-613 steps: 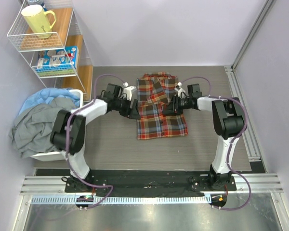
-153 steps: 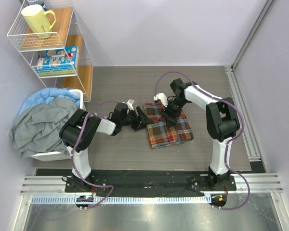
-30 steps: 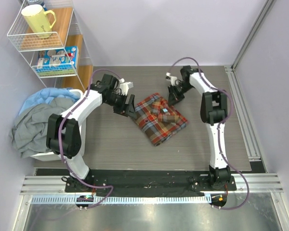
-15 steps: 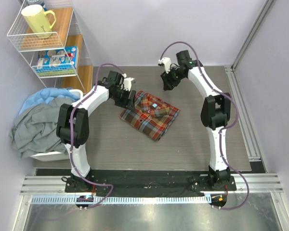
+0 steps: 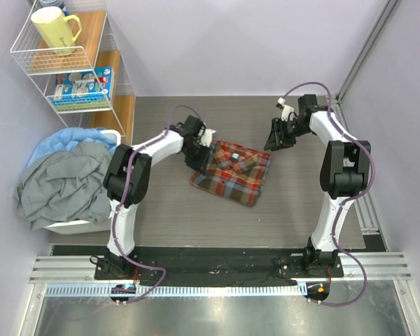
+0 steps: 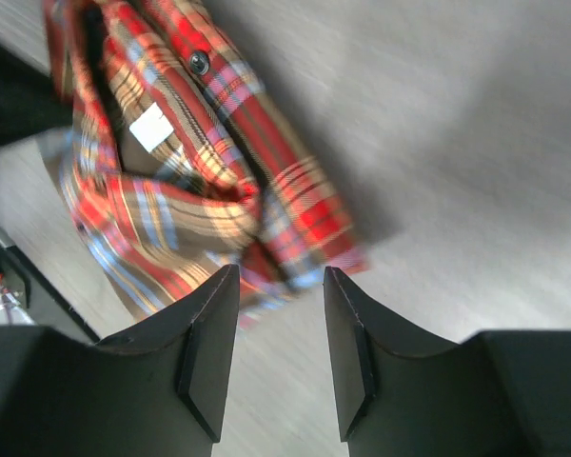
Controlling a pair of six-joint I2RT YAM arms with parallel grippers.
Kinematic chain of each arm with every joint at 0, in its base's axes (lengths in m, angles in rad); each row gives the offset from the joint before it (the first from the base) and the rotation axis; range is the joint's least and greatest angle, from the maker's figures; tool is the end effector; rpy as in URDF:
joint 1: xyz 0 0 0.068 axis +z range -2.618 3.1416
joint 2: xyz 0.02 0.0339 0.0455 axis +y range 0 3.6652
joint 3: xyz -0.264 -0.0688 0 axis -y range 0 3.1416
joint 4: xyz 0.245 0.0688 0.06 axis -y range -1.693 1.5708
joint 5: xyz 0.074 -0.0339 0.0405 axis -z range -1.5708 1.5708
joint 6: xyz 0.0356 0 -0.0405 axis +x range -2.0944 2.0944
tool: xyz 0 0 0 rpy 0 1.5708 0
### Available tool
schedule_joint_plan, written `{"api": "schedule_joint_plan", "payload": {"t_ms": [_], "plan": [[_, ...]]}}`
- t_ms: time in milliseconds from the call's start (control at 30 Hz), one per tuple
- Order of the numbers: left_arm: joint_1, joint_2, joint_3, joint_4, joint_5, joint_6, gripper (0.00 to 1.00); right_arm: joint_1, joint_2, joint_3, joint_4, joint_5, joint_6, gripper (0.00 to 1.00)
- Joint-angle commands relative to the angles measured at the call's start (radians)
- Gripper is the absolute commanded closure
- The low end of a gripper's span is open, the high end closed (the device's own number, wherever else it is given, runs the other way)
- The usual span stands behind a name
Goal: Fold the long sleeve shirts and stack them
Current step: Fold the shirt, then neatly place the folded shirt to the corner
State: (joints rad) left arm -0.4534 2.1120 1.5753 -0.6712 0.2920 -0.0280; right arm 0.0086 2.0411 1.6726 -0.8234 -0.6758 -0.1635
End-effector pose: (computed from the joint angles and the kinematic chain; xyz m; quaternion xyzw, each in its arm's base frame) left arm 0.3871 -0.2000 0.1650 0.2311 0.9456 -0.1815 0.1393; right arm 0.4272 0.0259 0.2220 -0.1418 0.9178 0.3109 0.2023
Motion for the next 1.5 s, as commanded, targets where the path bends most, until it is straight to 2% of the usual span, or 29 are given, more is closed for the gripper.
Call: {"api": "schedule_joint_plan", "payload": {"t_ms": [0, 33, 100, 133, 167, 233, 267, 300, 400, 433, 467, 533, 667, 800, 867, 967, 1033, 1133, 1167, 1333, 1433, 1467], "plan": [[-0.111, -0.026, -0.063, 0.054, 0.128, -0.284, 0.75, -0.03, -0.119, -0.054, 0.026, 0.041, 0.029, 0.54], [-0.108, -0.038, -0.08, 0.073, 0.131, -0.321, 0.75, -0.029, -0.142, -0.072, 0.026, 0.056, 0.018, 0.54], [-0.085, -0.089, -0.106, 0.137, 0.131, -0.388, 0.66, -0.024, -0.162, -0.088, 0.026, 0.11, -0.001, 0.52], [-0.073, -0.107, -0.116, 0.162, 0.125, -0.409, 0.58, -0.018, -0.189, -0.103, 0.026, 0.133, -0.005, 0.51], [-0.044, -0.133, -0.154, 0.191, 0.143, -0.438, 0.42, -0.01, -0.202, -0.112, 0.024, 0.192, -0.019, 0.48], [-0.016, -0.197, -0.169, 0.217, 0.144, -0.438, 0.32, 0.04, -0.24, -0.148, 0.021, 0.26, -0.025, 0.44], [-0.011, -0.217, -0.164, 0.207, 0.131, -0.425, 0.19, 0.06, -0.289, -0.168, 0.021, 0.298, -0.024, 0.38], [-0.005, -0.254, -0.158, 0.185, 0.115, -0.388, 0.15, 0.092, -0.317, -0.212, 0.021, 0.39, -0.016, 0.33], [0.022, -0.32, -0.161, 0.136, 0.06, -0.321, 0.11, 0.223, -0.426, -0.336, 0.026, 0.482, 0.066, 0.15], [0.036, -0.336, -0.167, 0.122, 0.038, -0.303, 0.1, 0.284, -0.453, -0.371, 0.052, 0.484, 0.091, 0.06], [0.045, -0.349, -0.175, 0.117, 0.021, -0.291, 0.08, 0.31, -0.494, -0.408, 0.072, 0.484, 0.12, 0.03], [0.068, -0.379, -0.201, 0.11, 0.0, -0.265, 0.07, 0.385, -0.513, -0.485, 0.122, 0.518, 0.189, 0.02], [0.09, -0.392, -0.225, 0.072, -0.011, -0.227, 0.04, 0.493, -0.438, -0.478, 0.158, 0.573, 0.283, 0.01], [0.107, -0.402, -0.225, 0.059, -0.039, -0.205, 0.0, 0.518, -0.285, -0.442, 0.22, 0.634, 0.328, 0.0], [0.108, -0.405, -0.21, 0.049, -0.042, -0.165, 0.0, 0.515, -0.218, -0.409, 0.213, 0.654, 0.27, 0.0], [0.11, -0.391, -0.147, -0.027, -0.034, -0.099, 0.0, 0.429, -0.13, -0.358, 0.176, 0.584, 0.202, 0.0], [0.113, -0.386, -0.112, -0.07, -0.047, -0.067, 0.0, 0.305, -0.093, -0.337, 0.124, 0.536, 0.168, 0.0], [0.128, -0.366, -0.084, -0.108, -0.062, -0.018, 0.0, 0.125, -0.03, -0.248, 0.034, 0.473, -0.02, 0.02], [0.133, -0.347, -0.058, -0.117, -0.062, -0.003, 0.0, 0.081, -0.013, -0.193, 0.011, 0.432, -0.154, 0.02], [0.176, -0.271, 0.038, -0.165, -0.044, 0.023, 0.0, -0.155, 0.204, 0.105, -0.264, 0.438, -0.47, 0.05], [0.191, -0.233, 0.086, -0.168, -0.042, 0.056, 0.0, -0.228, 0.355, 0.315, -0.362, 0.426, -0.684, 0.05], [0.193, -0.224, 0.098, -0.174, -0.039, 0.057, 0.0, -0.236, 0.42, 0.431, -0.384, 0.438, -0.73, 0.05]]}}
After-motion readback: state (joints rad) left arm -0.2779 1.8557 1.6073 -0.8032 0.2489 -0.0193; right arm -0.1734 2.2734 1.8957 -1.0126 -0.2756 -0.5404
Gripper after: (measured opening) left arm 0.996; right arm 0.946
